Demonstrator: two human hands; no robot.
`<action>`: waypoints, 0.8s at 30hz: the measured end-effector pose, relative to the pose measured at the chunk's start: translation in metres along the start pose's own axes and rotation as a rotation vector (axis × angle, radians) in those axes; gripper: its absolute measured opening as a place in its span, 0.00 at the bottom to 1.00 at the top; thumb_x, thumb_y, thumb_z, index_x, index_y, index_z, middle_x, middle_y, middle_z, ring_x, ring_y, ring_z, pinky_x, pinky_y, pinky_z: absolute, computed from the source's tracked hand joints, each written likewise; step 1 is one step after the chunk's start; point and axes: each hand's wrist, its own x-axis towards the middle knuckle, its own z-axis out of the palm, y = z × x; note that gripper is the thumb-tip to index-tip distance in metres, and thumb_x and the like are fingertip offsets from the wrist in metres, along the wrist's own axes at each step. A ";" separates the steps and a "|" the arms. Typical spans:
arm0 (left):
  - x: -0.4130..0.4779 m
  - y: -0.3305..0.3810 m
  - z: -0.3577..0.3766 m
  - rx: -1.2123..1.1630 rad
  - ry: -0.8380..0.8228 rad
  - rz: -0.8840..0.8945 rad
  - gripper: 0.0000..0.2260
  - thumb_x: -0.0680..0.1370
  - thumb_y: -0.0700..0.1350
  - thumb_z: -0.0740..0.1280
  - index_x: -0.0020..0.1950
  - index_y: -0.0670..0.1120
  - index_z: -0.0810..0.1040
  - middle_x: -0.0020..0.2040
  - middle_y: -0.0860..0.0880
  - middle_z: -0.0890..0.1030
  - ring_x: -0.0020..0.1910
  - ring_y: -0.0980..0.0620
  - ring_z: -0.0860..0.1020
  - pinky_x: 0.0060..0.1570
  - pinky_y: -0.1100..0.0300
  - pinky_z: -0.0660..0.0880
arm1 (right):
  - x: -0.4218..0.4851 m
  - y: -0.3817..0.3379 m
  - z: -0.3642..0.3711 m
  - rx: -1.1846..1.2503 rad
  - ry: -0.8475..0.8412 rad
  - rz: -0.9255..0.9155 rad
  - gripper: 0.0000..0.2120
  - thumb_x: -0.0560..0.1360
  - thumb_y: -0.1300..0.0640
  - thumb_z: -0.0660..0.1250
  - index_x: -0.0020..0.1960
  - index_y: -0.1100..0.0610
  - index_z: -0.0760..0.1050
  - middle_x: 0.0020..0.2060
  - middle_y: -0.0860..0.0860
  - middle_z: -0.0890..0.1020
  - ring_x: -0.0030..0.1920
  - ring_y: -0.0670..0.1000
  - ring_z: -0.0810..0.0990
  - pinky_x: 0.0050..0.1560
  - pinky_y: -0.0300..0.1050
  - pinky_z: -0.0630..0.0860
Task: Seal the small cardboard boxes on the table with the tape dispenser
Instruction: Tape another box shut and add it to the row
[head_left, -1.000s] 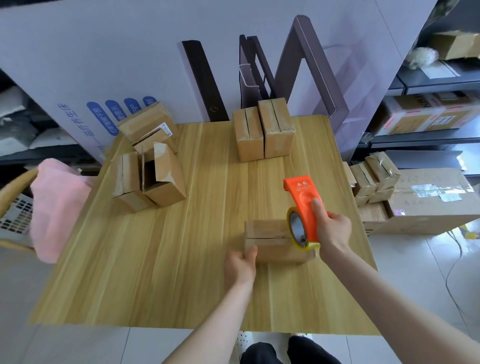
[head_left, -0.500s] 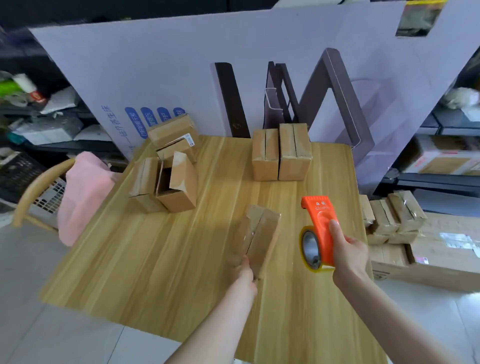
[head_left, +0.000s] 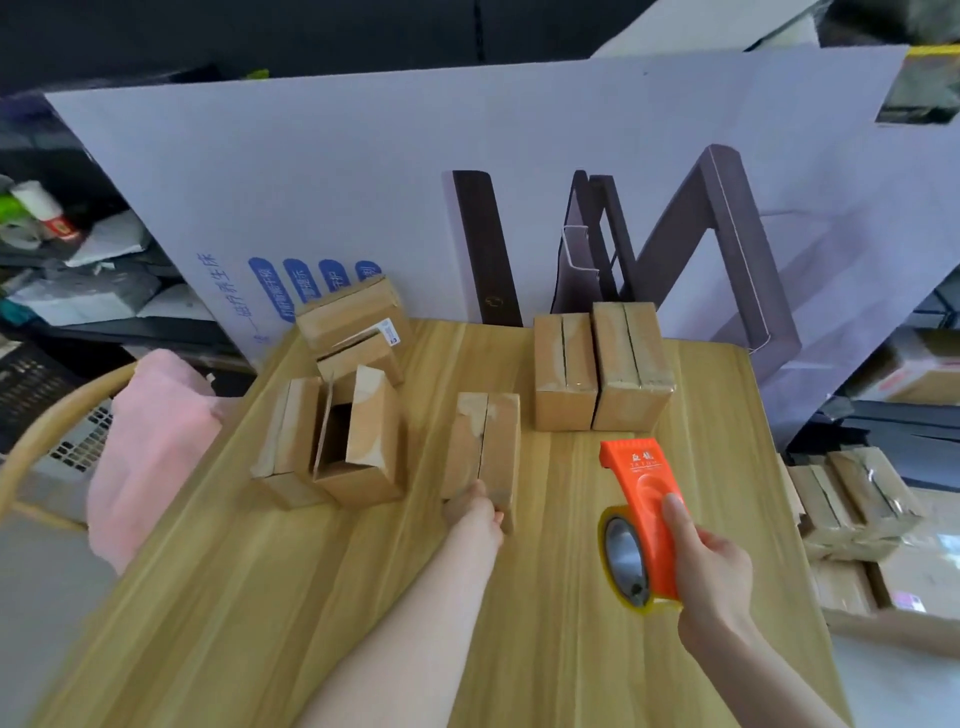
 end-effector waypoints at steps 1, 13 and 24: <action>0.012 0.012 0.010 0.026 -0.026 -0.008 0.16 0.80 0.43 0.65 0.66 0.40 0.71 0.64 0.39 0.74 0.60 0.41 0.74 0.59 0.51 0.75 | 0.003 -0.002 0.010 0.002 0.018 0.003 0.24 0.73 0.43 0.70 0.31 0.63 0.76 0.24 0.53 0.75 0.26 0.53 0.72 0.30 0.44 0.68; 0.085 0.088 0.126 0.221 -0.149 0.035 0.09 0.80 0.50 0.64 0.51 0.45 0.68 0.37 0.49 0.72 0.37 0.49 0.74 0.39 0.58 0.73 | 0.012 -0.014 0.097 0.051 0.208 0.032 0.25 0.71 0.43 0.71 0.28 0.62 0.75 0.18 0.51 0.73 0.25 0.54 0.72 0.29 0.44 0.67; 0.066 0.115 0.104 0.278 -0.312 -0.101 0.27 0.76 0.55 0.68 0.70 0.45 0.66 0.64 0.42 0.73 0.60 0.42 0.75 0.57 0.53 0.74 | -0.004 -0.016 0.125 0.033 0.245 0.030 0.25 0.71 0.42 0.71 0.32 0.64 0.76 0.25 0.55 0.75 0.27 0.54 0.73 0.29 0.45 0.68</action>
